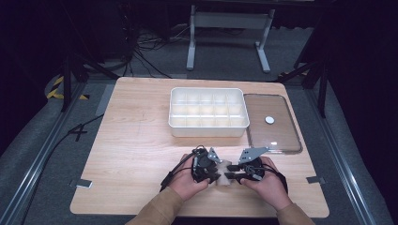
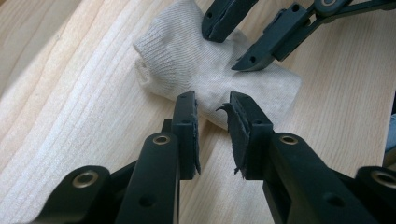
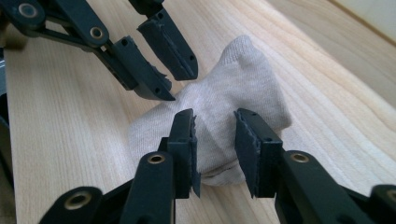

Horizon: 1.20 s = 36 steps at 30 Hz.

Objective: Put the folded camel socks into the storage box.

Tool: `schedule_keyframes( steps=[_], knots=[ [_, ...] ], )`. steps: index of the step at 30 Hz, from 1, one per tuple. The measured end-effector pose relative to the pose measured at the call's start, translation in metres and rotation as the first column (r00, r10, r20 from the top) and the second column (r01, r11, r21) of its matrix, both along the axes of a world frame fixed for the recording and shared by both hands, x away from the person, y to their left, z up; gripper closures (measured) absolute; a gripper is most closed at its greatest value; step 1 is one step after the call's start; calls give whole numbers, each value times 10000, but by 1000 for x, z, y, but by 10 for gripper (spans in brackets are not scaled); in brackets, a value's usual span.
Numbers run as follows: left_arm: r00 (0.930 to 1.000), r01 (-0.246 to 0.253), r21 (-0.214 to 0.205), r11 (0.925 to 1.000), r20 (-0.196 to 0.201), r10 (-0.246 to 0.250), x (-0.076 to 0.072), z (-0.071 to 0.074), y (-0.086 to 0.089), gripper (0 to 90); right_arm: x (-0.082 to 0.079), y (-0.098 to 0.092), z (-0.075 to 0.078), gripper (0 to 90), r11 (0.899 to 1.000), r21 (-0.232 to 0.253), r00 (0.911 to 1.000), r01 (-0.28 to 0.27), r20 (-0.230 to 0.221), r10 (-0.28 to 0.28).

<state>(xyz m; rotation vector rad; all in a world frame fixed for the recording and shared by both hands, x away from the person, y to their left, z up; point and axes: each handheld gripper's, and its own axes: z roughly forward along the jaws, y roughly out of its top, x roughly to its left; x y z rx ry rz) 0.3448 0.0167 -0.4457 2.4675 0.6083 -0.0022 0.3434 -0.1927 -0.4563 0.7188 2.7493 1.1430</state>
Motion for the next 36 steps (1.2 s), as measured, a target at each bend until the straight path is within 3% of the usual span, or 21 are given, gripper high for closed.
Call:
schedule_keyframes(
  steps=[6,20,25,27,31,36],
  knots=[
    [10000,80,14,10000,-5,-80,0,-3,-2,723,3,-4,-4,646,9999,113,9995,-115,-307,119],
    [9997,71,52,10000,-214,-70,1,-5,5,736,-2,3,0,649,9989,-465,10000,16,96,-12],
    [9995,286,130,9995,-96,-284,-3,-4,2,742,-3,4,0,652,9983,-573,9998,110,157,-101],
    [9996,289,106,9995,4,-289,-4,-3,2,740,-3,5,-1,652,9981,-588,9997,171,166,-162],
    [9990,388,-369,9986,226,-380,-5,0,1,740,-3,4,0,651,9980,-588,9997,223,114,-217],
    [9973,714,187,9973,-164,-711,-8,-6,-7,728,-4,3,-1,629,9980,-415,9988,480,-1,-480]
  ],
)
